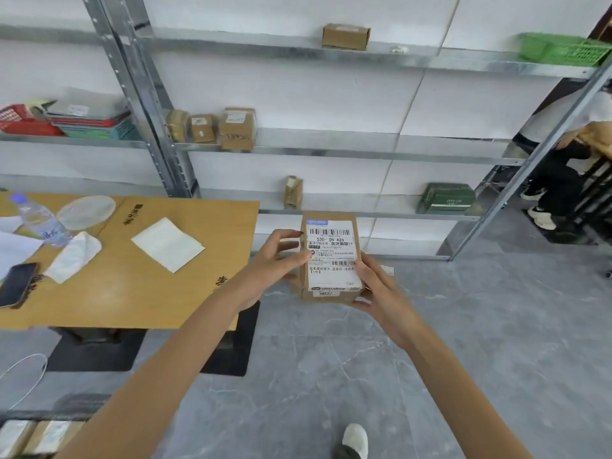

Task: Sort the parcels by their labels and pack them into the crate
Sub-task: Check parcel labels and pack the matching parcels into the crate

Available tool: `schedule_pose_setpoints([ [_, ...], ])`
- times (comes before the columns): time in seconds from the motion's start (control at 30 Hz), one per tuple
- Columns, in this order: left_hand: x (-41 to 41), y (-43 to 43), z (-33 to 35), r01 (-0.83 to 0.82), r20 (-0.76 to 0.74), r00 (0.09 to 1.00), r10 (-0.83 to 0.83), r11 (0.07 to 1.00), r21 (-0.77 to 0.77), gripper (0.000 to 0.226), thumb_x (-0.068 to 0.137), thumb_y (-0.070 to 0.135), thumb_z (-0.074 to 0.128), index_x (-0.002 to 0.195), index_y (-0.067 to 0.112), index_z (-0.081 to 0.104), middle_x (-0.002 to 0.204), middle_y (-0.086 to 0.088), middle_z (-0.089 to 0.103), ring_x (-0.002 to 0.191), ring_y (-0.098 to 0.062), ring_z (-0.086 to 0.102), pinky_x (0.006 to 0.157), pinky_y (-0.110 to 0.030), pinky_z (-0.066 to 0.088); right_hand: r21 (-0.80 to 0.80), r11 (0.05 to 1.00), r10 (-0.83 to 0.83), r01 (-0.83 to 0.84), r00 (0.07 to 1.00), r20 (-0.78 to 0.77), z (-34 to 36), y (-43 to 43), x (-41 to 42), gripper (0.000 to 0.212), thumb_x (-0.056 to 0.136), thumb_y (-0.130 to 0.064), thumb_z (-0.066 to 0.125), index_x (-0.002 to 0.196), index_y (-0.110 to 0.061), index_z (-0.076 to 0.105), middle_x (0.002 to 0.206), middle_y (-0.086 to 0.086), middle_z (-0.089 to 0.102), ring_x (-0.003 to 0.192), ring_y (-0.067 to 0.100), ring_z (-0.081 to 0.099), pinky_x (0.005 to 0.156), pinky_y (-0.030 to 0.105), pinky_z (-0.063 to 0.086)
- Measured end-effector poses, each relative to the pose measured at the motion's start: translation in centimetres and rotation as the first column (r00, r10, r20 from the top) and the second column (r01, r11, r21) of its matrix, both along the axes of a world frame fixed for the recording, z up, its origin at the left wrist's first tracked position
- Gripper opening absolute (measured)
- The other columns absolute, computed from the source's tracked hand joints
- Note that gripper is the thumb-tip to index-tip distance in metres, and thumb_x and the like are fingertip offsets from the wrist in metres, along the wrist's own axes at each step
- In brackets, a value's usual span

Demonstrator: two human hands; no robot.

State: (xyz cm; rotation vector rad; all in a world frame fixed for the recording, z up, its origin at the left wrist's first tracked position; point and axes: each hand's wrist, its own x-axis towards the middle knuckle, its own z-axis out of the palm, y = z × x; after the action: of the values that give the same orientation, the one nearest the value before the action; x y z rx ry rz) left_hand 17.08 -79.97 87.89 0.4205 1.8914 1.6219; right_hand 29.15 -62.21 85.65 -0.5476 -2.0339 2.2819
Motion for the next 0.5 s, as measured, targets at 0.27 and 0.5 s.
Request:
schedule_pose_setpoints([
  [0.27, 4.1, -9.3, -0.3, 0.091, 0.033, 0.995, -0.09, 0.995, -0.043, 0.067, 0.088, 0.03, 0.062, 0.141, 0.045, 0.025, 0.14, 0.002, 0.044, 0.125, -0.015, 0.048, 0.103, -0.046, 0.044, -0.002, 0.999, 0.045, -0.045, 0.999, 0.011, -0.5, -8.9, 4.1, 0.04, 0.094, -0.04, 0.05, 0.134, -0.035, 0.048, 0.118, -0.005, 0.068, 0.109, 0.018, 0.063, 0.099, 0.045, 0.049],
  [0.5, 9.1, -13.7, -1.6, 0.012, 0.108, 0.994, -0.004, 0.998, -0.069, 0.062, 0.088, 0.028, 0.063, 0.138, 0.043, 0.03, 0.136, -0.002, 0.047, 0.12, -0.017, 0.054, 0.106, -0.048, 0.04, -0.037, 0.992, 0.117, -0.117, 0.993, 0.018, -1.7, -12.9, 8.1, 0.04, 0.096, -0.04, 0.047, 0.135, -0.035, 0.047, 0.122, -0.005, 0.066, 0.112, 0.016, 0.063, 0.094, 0.041, 0.051],
])
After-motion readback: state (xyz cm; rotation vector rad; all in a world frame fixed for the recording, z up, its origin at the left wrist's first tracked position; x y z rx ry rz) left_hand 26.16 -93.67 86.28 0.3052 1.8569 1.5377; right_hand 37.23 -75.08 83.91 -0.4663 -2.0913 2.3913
